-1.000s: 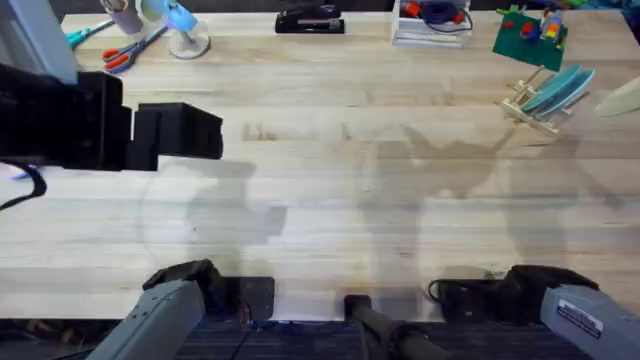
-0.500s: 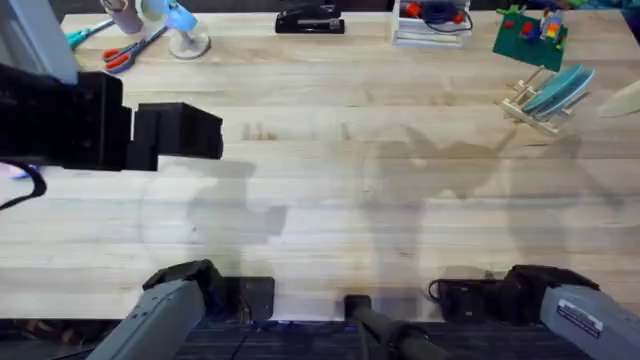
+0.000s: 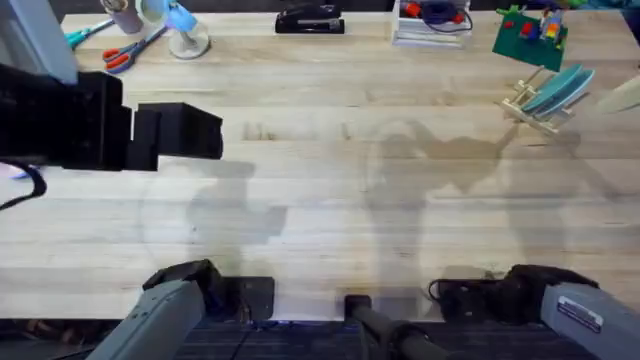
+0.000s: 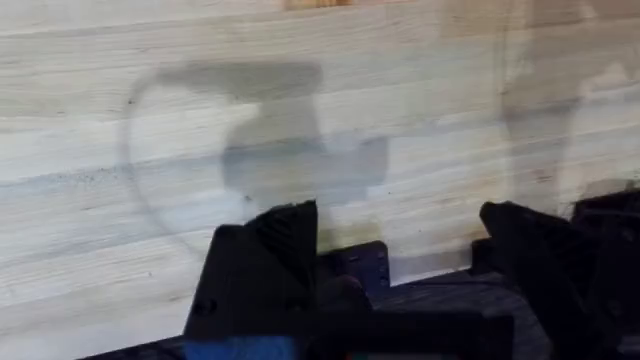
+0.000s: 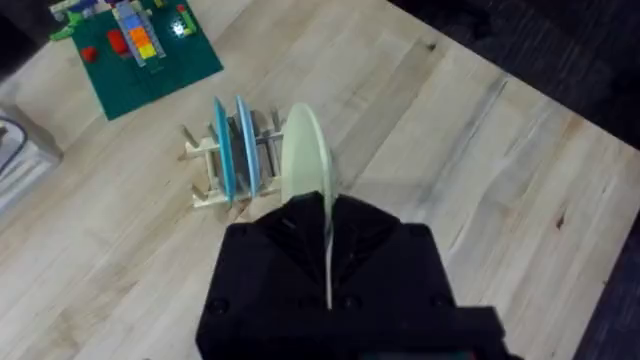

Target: Pick up the plates from the table one by one and place each into a slot on the dish rack.

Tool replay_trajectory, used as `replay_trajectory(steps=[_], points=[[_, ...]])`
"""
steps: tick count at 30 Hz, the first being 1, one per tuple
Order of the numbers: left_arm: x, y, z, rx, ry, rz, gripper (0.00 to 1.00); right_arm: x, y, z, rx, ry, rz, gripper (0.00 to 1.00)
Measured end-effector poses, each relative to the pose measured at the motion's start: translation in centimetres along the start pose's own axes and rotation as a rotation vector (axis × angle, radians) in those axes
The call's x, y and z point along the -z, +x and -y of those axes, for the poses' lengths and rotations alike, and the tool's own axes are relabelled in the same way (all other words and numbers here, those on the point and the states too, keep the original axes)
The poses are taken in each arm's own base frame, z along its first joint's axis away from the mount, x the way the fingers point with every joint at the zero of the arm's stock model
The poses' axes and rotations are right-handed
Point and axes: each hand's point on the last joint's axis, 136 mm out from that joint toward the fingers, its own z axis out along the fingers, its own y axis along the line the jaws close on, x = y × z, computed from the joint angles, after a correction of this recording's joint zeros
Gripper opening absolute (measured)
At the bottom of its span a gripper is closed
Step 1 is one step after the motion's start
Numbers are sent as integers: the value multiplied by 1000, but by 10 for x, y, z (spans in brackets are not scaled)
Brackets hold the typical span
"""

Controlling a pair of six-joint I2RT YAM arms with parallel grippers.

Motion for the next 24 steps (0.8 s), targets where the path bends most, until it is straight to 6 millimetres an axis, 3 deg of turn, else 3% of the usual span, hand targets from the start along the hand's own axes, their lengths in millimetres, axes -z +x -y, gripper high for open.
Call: replay_trajectory(steps=[15,24], points=[[0,0,0,0,0,0,993,-7,-2,9,-11,39,-7,29],[0,0,0,0,0,0,993,-13,-5,5,-10,41,0,29]])
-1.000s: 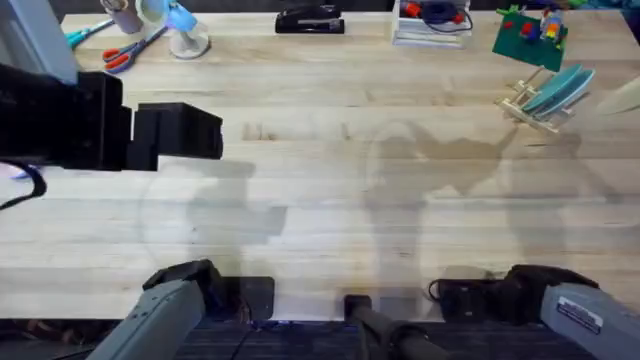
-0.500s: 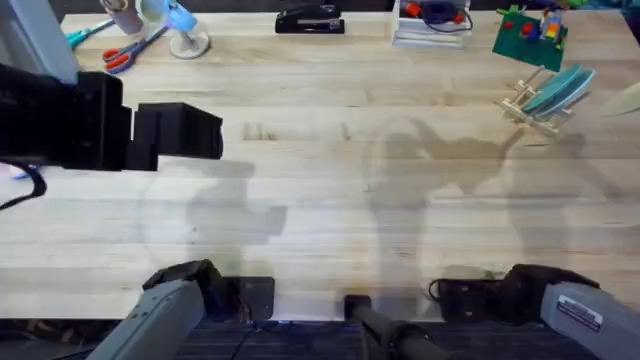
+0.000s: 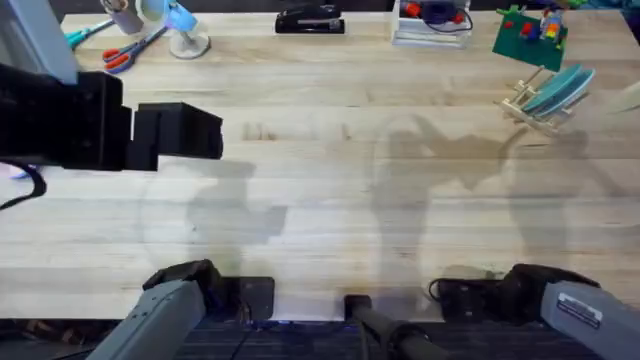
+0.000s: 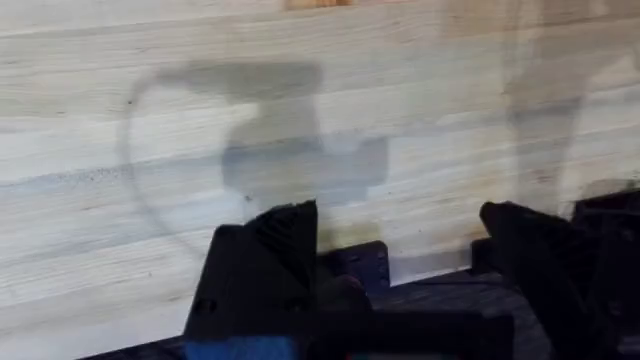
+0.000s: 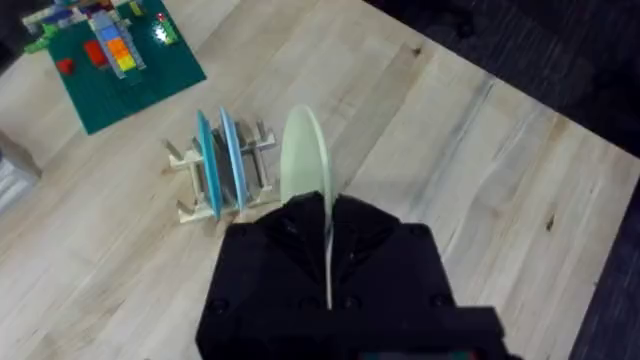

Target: Pick up the plates from the table one by one and place each into a slot on the dish rack.

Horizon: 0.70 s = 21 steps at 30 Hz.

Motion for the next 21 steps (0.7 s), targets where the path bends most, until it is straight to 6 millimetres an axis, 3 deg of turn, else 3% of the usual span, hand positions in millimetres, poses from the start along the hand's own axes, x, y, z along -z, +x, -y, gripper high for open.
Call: replay_trajectory(steps=[21], points=[[0,0,0,0,0,0,994,-29,2,0,36,64,-36,29]])
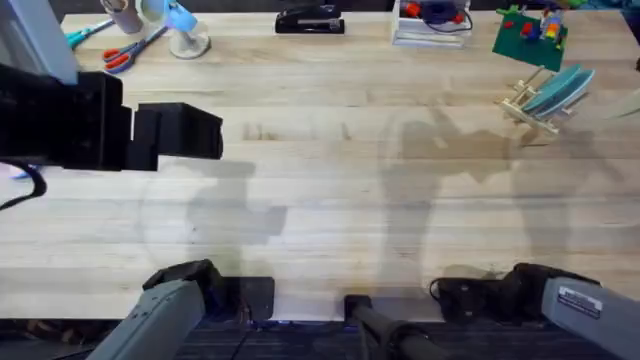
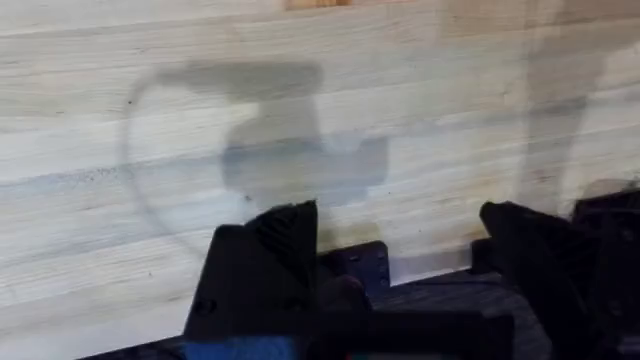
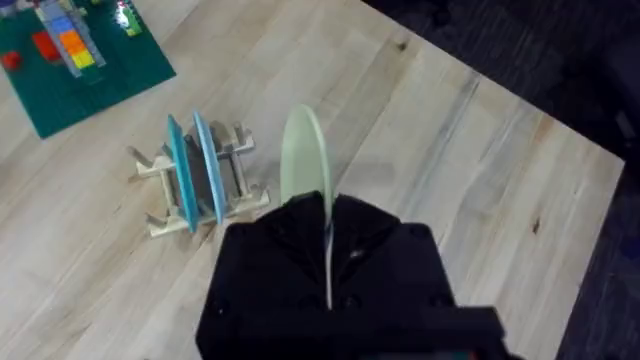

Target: Pick up the plates from the table one by one and place each into a slot on the dish rack.

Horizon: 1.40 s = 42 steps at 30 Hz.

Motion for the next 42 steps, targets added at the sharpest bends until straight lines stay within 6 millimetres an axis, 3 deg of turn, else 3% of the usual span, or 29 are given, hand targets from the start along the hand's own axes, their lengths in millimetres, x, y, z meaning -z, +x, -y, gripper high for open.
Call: replay_trajectory(steps=[17,42], points=[[0,0,0,0,0,0,993,-24,-2,-25,91,-59,-22,28],[0,0,0,0,0,0,994,-60,-2,-46,144,-74,-40,28]])
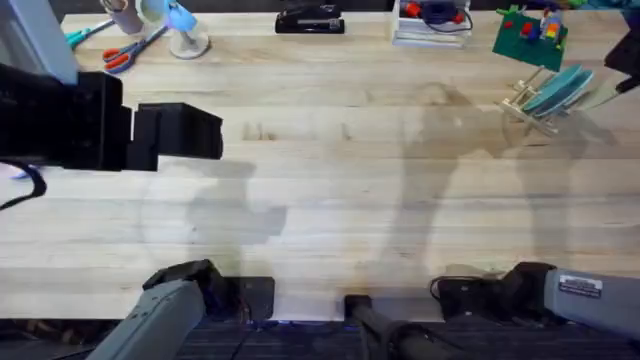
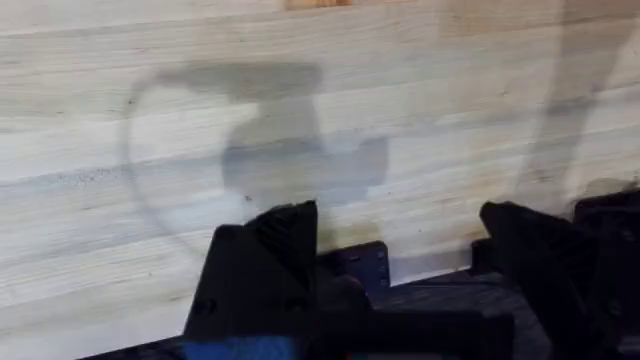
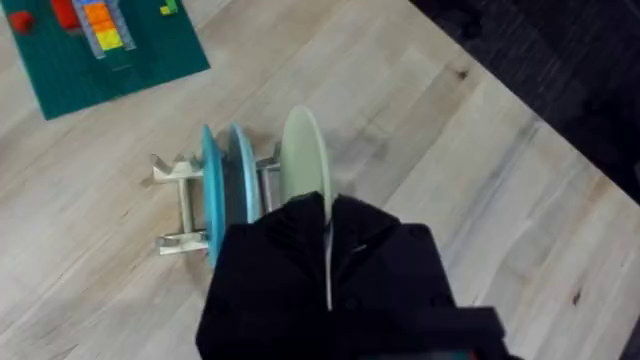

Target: Pick up the plates from the table one by one and place each into a slot on the dish rack.

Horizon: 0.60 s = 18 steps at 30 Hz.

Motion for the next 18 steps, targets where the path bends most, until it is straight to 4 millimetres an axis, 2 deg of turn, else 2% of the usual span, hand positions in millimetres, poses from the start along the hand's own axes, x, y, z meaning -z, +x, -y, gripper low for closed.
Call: replay_trajectory(steps=[18], points=[[0,0,0,0,0,0,994,-17,5,-9,12,-17,-30,28]])
